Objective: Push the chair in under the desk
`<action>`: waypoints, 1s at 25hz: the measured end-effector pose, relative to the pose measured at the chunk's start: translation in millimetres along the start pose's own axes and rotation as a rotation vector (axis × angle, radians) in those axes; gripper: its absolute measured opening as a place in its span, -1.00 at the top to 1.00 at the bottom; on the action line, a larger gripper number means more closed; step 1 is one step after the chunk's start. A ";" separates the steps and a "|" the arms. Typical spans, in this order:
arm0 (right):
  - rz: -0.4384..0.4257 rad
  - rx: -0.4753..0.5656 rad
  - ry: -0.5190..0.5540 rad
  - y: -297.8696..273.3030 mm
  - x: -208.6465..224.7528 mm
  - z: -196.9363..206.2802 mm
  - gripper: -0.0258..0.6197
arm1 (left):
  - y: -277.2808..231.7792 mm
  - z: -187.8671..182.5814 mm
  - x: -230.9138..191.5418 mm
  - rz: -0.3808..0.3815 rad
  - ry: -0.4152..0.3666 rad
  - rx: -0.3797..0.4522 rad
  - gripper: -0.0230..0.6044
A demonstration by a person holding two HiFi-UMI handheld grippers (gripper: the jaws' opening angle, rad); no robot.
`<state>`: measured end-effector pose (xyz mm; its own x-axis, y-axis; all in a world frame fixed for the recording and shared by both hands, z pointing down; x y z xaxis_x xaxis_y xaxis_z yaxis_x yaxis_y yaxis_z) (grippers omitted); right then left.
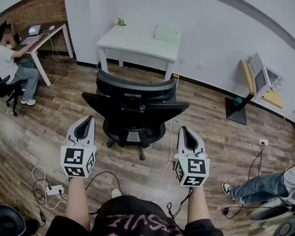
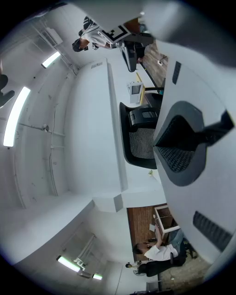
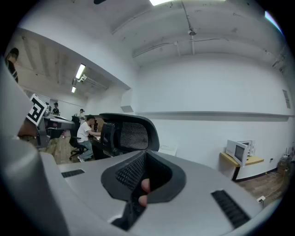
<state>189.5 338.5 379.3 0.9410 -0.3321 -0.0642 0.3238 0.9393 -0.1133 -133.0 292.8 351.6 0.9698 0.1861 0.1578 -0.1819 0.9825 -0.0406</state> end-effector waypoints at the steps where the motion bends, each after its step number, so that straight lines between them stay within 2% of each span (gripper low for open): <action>1: -0.002 0.001 0.004 -1.9 -1.8 -0.1 0.84 | -0.1 0.8 -2.7 -0.003 -0.002 0.000 0.88; 10: -0.004 0.017 0.011 -6.6 -4.7 -0.6 0.83 | -2.5 4.3 -5.1 -0.001 -0.022 0.002 0.88; 22: -0.060 0.066 -0.031 -24.7 -18.5 -8.2 0.83 | -19.8 11.8 -24.0 0.039 -0.038 0.010 0.88; 25: -0.026 0.099 -0.071 -31.3 -20.3 -13.2 0.83 | -29.1 15.6 -32.7 0.068 -0.037 0.008 0.88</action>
<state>158.9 314.7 371.0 0.9355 -0.3532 0.0080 0.3533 0.9354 -0.0156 -162.0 258.4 363.1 0.9483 0.2528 0.1916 -0.2490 0.9675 -0.0442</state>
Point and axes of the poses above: the fingertips, and each gripper's own axes: y backward along the fingers, x to its right, z out of its underside, the point moved 1 cm from there along y, backward along the fingers, and after that the axes turned 12 degrees about -z, right-handed, at the moved point
